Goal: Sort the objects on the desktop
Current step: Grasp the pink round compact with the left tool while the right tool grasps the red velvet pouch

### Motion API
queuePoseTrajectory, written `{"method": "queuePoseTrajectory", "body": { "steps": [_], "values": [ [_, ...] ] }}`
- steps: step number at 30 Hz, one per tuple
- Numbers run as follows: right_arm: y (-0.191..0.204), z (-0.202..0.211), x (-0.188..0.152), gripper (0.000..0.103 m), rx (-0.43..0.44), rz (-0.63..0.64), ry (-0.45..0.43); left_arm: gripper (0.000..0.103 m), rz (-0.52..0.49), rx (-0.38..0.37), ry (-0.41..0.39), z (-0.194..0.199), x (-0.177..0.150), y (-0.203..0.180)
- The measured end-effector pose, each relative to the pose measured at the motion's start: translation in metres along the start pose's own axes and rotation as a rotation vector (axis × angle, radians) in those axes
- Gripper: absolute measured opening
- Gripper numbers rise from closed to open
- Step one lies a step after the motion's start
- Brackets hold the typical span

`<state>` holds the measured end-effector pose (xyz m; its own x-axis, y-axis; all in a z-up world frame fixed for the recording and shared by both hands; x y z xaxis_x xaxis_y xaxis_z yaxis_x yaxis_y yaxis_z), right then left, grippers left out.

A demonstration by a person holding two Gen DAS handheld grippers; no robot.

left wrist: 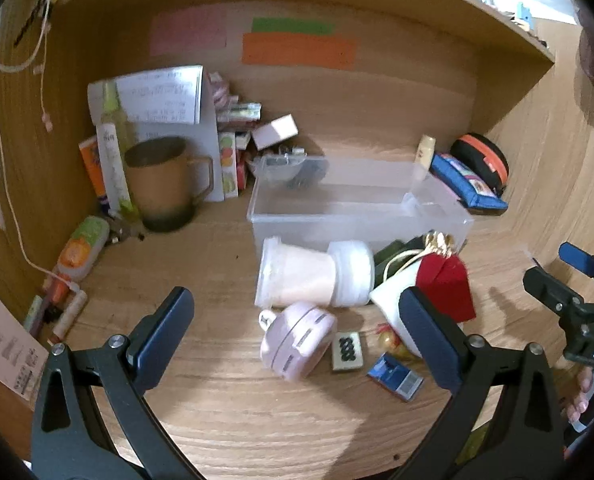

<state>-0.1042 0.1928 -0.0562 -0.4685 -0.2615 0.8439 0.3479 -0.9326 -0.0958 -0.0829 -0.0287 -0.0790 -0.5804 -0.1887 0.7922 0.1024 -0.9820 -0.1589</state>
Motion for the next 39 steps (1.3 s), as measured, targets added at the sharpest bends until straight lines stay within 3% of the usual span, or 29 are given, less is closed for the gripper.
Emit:
{"method": "queuePoseTrajectory", "body": {
  "steps": [9,16,27,37,39],
  "values": [
    [0.005,-0.03,-0.029,0.103,0.066,-0.029,0.091,0.103,0.037,-0.015,0.123,-0.035,-0.034,0.018],
    [0.029,-0.051,-0.032,0.103,0.155,-0.015,0.138,0.103,0.072,-0.035,0.208,-0.059,-0.047,0.024],
    [0.055,-0.085,-0.016,0.101,0.191,0.032,0.163,0.103,0.095,-0.048,0.239,-0.075,-0.05,0.022],
    [0.064,-0.096,-0.013,0.072,0.197,0.05,0.168,0.103,0.064,-0.022,0.208,-0.076,-0.043,0.022],
    [0.063,-0.093,-0.012,0.064,0.191,0.06,0.157,0.099,0.056,-0.016,0.204,-0.075,-0.043,0.023]
  ]
}}
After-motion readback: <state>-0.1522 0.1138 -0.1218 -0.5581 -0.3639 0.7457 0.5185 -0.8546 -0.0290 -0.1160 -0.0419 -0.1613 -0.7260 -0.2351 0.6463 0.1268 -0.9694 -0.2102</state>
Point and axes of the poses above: each gripper's, at about its wrist camera, not at the fingertips, and z roughly against the way its jaws point, y to its left, x to its top, the point moved 9 cm from there along -z, roughly the way its jaws point, and after that the axes turned 7 degrees about z, right-handed, at the moved point
